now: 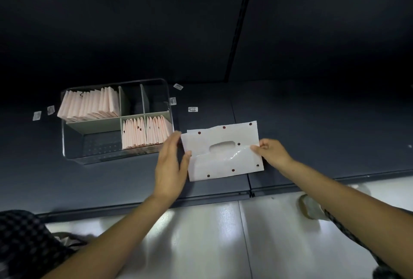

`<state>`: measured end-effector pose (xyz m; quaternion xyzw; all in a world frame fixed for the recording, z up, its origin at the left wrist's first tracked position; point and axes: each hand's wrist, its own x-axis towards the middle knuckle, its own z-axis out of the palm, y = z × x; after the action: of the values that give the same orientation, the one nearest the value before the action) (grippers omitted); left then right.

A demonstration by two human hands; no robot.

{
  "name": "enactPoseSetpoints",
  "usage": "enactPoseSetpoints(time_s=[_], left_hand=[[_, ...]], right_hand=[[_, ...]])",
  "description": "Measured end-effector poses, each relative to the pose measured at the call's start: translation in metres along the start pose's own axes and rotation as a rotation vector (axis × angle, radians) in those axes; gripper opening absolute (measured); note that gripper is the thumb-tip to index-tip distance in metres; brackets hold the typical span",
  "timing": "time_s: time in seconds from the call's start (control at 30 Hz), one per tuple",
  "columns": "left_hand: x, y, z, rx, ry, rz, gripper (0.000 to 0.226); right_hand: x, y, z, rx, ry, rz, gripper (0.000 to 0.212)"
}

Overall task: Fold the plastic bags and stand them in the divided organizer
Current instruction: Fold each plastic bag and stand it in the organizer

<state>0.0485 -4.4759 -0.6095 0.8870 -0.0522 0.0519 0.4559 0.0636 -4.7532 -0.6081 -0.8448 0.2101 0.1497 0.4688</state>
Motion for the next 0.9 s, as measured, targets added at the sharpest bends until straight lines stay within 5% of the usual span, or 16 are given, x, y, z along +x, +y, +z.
enactPoseSetpoints(time_s=[0.27,0.47,0.57,0.7,0.83,0.9], left_hand=[[-0.033,-0.025,0.026,0.464,-0.544,0.503,0.056],[-0.045,-0.033,0.036,0.703,-0.5,0.578,0.068],[-0.048,-0.032,0.039,0.728,-0.504,0.538,0.066],[-0.053,-0.03,0.041,0.747,-0.498,0.489,0.068],[-0.054,-0.028,0.042,0.742,-0.484,0.475,0.069],[-0.054,-0.028,0.043,0.744,-0.451,0.501,0.068]], right_hand=[[0.03,0.01,0.02,-0.114,0.117,0.24,0.033],[0.033,0.011,0.022,-0.158,0.131,0.24,0.035],[0.025,0.007,0.022,-0.163,0.152,0.196,0.015],[-0.006,0.009,0.028,-0.509,0.364,-0.282,0.028],[-0.038,0.02,0.048,-0.89,0.035,-0.813,0.048],[-0.049,0.03,0.061,-1.065,-0.094,-0.861,0.058]])
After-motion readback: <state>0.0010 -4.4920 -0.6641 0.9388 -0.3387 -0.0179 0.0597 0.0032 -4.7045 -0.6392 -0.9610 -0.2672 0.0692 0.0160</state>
